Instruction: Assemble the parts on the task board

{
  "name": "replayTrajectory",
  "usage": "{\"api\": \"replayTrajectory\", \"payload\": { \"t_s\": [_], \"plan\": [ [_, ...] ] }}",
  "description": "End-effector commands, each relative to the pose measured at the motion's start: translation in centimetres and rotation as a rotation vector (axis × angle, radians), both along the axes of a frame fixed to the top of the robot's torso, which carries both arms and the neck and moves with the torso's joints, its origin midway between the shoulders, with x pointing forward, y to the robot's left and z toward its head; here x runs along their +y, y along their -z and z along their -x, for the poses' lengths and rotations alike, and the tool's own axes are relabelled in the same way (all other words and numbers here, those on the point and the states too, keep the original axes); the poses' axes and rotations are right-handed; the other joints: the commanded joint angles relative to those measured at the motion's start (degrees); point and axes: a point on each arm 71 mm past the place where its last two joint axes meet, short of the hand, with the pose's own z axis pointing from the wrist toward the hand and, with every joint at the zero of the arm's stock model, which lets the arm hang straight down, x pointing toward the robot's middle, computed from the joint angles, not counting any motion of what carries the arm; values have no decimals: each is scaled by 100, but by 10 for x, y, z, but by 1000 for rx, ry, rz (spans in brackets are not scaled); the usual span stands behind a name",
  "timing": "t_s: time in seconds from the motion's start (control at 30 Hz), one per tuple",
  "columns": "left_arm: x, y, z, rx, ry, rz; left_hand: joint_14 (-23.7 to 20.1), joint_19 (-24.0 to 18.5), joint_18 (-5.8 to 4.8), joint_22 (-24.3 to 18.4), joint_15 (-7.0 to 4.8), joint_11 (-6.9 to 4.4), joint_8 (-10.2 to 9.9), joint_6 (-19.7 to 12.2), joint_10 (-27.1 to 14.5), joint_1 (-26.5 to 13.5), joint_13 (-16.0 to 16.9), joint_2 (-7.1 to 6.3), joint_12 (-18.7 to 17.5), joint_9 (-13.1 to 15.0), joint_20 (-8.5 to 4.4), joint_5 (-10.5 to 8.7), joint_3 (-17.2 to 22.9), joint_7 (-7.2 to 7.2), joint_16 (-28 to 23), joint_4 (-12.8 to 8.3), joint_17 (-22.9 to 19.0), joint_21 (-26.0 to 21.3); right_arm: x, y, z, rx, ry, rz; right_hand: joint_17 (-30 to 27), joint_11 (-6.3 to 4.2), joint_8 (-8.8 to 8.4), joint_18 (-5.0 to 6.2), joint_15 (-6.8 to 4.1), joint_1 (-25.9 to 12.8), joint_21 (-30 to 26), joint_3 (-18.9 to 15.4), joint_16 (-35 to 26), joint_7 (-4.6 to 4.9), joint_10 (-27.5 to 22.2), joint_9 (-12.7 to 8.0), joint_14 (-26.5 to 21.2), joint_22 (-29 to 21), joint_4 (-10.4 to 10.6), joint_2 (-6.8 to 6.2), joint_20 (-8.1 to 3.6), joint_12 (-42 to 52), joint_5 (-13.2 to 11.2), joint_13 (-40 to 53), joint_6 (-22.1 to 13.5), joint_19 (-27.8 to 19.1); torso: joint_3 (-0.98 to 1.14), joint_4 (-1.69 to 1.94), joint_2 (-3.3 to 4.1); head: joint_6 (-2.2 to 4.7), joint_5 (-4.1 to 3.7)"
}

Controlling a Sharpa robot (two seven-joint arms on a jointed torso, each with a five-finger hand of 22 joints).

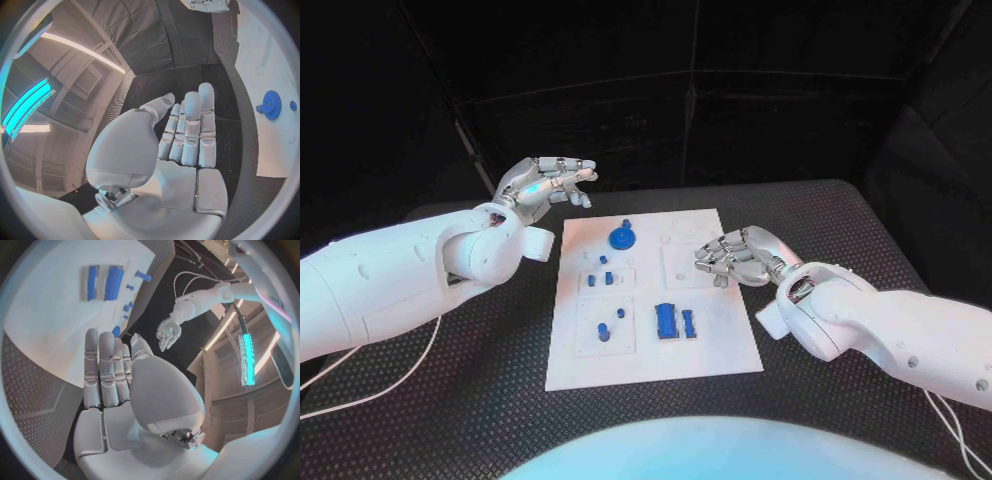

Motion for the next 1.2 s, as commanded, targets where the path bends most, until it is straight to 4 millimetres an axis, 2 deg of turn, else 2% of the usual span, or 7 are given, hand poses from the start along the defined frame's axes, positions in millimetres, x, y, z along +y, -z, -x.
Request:
{"api": "replayTrajectory", "payload": {
  "t_s": [0.03, 0.7, 0.73, 1.03, 1.1, 1.17, 1.2],
  "plan": [
    [-1, 0, -6, -5, -26, 50, -355, -347, 71, -177, 38, 15, 32, 6, -4, -17, -49, 29, -90, 0, 41, -10, -24, -16, -533, -2, -268, -302, -7, -3, -23, 11, 58, -304, -405, 148, -100, 5, 151, 371, -506, 197, -805, 90, -253, -104, -466, -282, -57, 79, 126, -734, -337, -723, 35, -343, -66, 37, -153, 234, -64],
    [-11, 23, -31, -43, -159, -11, -921, -2203, 101, -1921, 670, 285, -369, -136, 140, -132, -60, -30, -1287, -12, 804, -21, -471, 77, -4230, 304, -1832, -2535, 15, 23, -95, -8, 105, -510, -2628, 336, -847, 69, 474, 328, -2327, 772, -3693, 193, 857, -1114, -5, -1411, 69, -168, 574, -2438, -579, -3671, 554, -288, -72, 55, -258, 1020, 14],
    [-13, 25, -30, -7, -118, -10, -2570, -3369, -288, -2395, 393, -18, -544, -1754, -1601, -2311, -416, 382, -1560, -389, 329, -273, -1002, -267, -4599, 284, -2339, -2847, 12, 26, -93, 5, 136, -444, -2905, 91, -1207, -297, -97, -2372, -2883, 772, -3851, -155, -1112, -1372, -2070, -1642, -291, -269, 188, -2584, -837, -4020, -1195, -1844, -102, 65, -269, 971, 6],
    [-20, 26, -17, -5, -158, -28, -3645, -4180, -379, -2731, 233, -201, -1014, -2842, -2741, -3797, -416, 382, -1763, -389, 18, -462, -1381, -501, -4874, 284, -2339, -3068, 14, 7, -88, -33, 188, -472, -3103, -57, -1207, -395, -97, -4172, -3269, 772, -4268, -352, -2327, -1553, -3342, -1810, -522, -269, -46, -2998, -1036, -4020, -2284, -2799, -62, 163, -274, 1208, 141],
    [-23, 25, -11, -5, -175, -36, -3854, -4333, -441, -2793, 200, -238, -1014, -3049, -2961, -4078, -416, 382, -1799, -389, -44, -493, -1452, -546, -4924, 284, -2339, -3112, 15, -1, -85, -46, 211, -483, -3140, -460, -1207, -435, -97, -4519, -3338, 772, -4268, -393, -2572, -1587, -3602, -2216, -565, -269, -94, -2998, -1072, -4020, -2502, -2993, -56, 178, -275, 1243, 161],
    [-26, 24, -4, -5, -197, -46, -4064, -4486, -441, -2855, -205, -275, -1014, -3258, -3183, -4361, -416, 382, -1837, -389, -104, -910, -1521, -591, -4973, 284, -2339, -3158, 15, -10, -80, -60, 241, -493, -3178, -460, -1207, -457, -97, -4880, -3415, 772, -4268, -437, -2827, -2000, -3869, -2216, -617, -269, -146, -2998, -1108, -4020, -2729, -3192, -54, 183, -276, 1256, 168],
    [-28, 24, 0, -6, -208, -51, -4158, -4556, -452, -2882, -205, -686, -1014, -3353, -3284, -4489, -416, 382, -2240, -389, -131, -910, -1553, -612, -4994, 284, -2339, -3174, 15, -14, -78, -66, 256, -498, -3588, -460, -1207, -457, -97, -5030, -3445, 772, -4268, -457, -2932, -2000, -3980, -2216, -631, -269, -164, -2998, -1514, -4020, -2824, -3278, -54, 183, -276, 1256, 168]
  ]
}}
